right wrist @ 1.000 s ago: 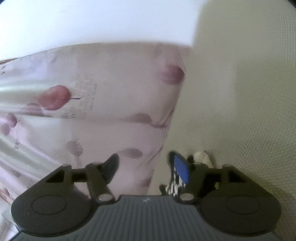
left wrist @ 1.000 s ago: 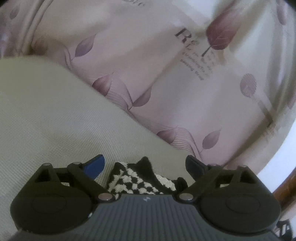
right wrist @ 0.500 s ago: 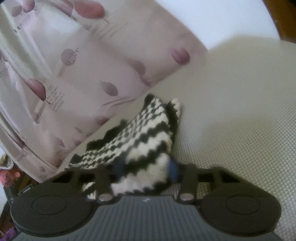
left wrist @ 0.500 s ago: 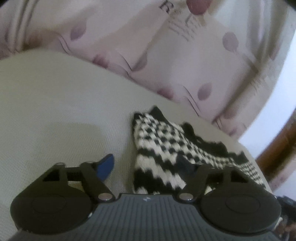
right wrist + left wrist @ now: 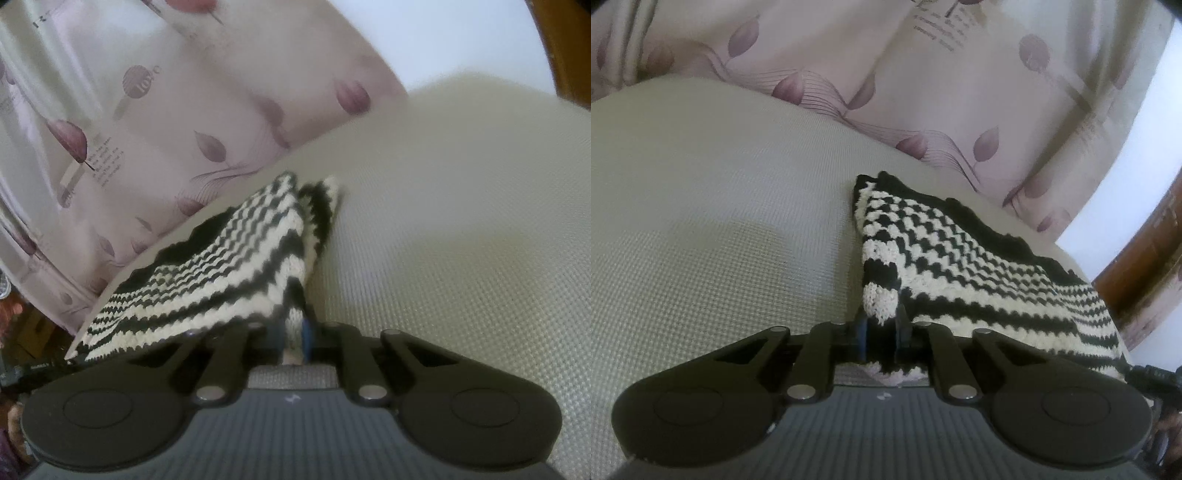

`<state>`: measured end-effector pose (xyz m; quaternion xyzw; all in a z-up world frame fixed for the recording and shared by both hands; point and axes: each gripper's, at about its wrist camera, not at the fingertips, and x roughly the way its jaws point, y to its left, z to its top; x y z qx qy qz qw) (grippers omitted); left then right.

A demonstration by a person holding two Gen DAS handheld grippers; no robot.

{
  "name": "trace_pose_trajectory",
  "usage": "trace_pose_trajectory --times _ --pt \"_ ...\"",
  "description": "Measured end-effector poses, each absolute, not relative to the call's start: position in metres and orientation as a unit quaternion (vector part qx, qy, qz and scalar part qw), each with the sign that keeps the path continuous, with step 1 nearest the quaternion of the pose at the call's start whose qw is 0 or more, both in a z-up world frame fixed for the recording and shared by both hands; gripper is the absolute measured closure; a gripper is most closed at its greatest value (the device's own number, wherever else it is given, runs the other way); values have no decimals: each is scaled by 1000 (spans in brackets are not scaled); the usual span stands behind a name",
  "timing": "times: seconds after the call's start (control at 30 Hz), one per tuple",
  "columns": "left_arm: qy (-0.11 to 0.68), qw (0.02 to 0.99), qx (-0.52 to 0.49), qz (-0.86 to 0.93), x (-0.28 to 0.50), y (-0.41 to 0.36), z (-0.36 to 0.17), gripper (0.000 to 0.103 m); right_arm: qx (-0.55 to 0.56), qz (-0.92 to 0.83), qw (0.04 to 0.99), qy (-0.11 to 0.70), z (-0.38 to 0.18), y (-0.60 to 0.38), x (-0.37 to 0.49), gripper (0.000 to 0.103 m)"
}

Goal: Fold small clothes

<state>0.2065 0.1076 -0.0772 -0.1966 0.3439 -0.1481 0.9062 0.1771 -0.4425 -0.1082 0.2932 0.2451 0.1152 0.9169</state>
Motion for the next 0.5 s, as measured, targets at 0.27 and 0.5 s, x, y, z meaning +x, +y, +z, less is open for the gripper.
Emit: trace_pose_trajectory --times 0.27,0.5 --pt "297 928 -191 -118 198 111 -56 20 300 77 930 196 -93 -442 172 89" --pt "270 939 -143 -158 227 69 -26 35 229 95 960 134 -48 -407 184 88"
